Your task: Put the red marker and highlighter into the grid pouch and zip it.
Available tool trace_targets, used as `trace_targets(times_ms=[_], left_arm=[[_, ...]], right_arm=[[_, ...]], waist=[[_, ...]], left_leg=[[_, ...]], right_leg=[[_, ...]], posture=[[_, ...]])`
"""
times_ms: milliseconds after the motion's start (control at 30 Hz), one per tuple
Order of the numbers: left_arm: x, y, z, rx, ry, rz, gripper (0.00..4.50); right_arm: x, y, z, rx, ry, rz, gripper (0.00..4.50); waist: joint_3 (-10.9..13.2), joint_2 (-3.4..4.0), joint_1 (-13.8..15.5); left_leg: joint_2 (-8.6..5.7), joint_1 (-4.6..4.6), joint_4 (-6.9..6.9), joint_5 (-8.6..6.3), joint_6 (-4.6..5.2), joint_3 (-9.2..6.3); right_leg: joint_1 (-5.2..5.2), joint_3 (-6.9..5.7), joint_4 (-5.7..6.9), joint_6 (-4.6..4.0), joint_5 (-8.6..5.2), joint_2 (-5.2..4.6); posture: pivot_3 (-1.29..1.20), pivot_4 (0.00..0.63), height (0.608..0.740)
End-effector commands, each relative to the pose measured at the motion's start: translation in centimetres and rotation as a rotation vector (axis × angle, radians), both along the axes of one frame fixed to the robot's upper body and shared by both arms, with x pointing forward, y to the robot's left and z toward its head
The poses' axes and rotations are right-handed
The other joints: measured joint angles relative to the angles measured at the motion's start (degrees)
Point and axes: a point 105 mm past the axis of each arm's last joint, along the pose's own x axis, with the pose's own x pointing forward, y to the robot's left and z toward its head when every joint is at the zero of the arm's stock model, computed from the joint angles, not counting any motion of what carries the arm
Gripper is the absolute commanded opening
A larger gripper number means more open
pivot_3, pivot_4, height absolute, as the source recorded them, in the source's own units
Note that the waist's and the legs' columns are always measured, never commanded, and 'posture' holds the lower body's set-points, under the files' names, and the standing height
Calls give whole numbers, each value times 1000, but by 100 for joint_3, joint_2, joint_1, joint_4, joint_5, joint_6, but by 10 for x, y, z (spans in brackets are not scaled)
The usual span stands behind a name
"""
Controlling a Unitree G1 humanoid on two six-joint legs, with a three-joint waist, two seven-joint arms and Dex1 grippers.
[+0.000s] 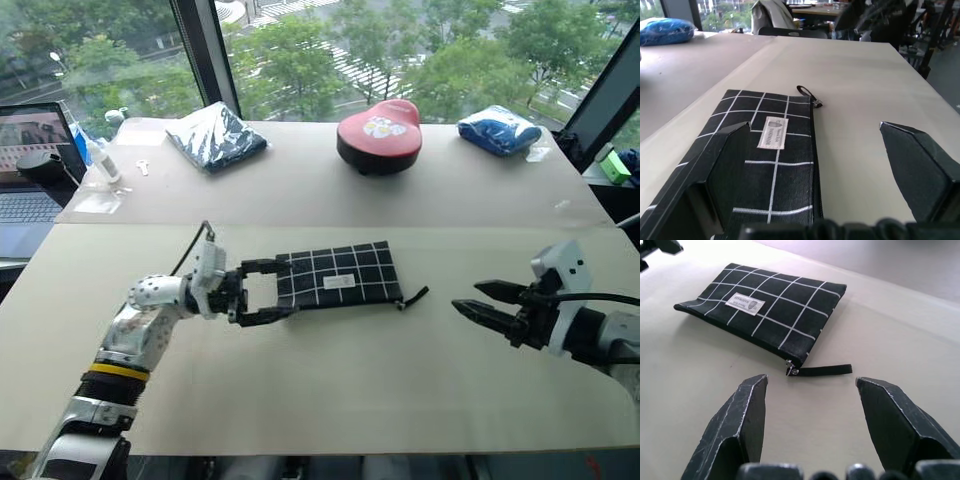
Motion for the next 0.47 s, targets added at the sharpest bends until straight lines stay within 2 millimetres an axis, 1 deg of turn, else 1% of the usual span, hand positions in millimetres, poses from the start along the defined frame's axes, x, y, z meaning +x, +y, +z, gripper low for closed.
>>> trace_targets(times_ms=[33, 100, 200, 333, 400, 467], left_arm=[[7, 44, 0, 1, 118, 314, 4457], [0, 71, 0, -12, 161, 423, 4457], [-10, 94, 1, -26, 181, 519, 4457], [-19, 115, 3, -42, 175, 625, 4457], [-27, 120, 1, -53, 163, 679, 4457], [-30, 121, 1, -63, 166, 695, 4457]], right_arm=[[15, -4, 8, -27, -80, 8, 3160], [23, -8, 7, -24, -92, -5, 3160], [33, -15, 8, -16, -101, -20, 3160], [45, -19, 9, -13, -112, -31, 3160], [54, -22, 11, -12, -119, -37, 3160], [59, -20, 11, -9, -122, -33, 3160]], waist=[[1, 3, -36], [2, 1, -74], [4, -1, -76], [6, 2, -16], [6, 2, -35], [6, 2, -40]], left_leg=[[-1, 5, 0, 0, 0, 0], [-2, 8, -3, 0, -1, 1], [-1, 4, -5, 3, -8, 0], [-3, 5, -4, 7, -15, -2], [-3, 6, -4, 6, -16, -2], [-3, 7, -7, 6, -16, -2]], right_leg=[[4, 1, 0, 1, -1, 1], [6, 2, -1, 3, -2, 3], [-2, 2, 1, 3, -2, 7], [2, 2, 0, 0, -2, 2], [2, 5, -1, -2, -1, -1], [0, 7, -2, -2, -1, -5]], posture=[[0, 150, 740], [0, 150, 740], [0, 150, 740], [0, 150, 740], [0, 150, 740], [0, 150, 740]])
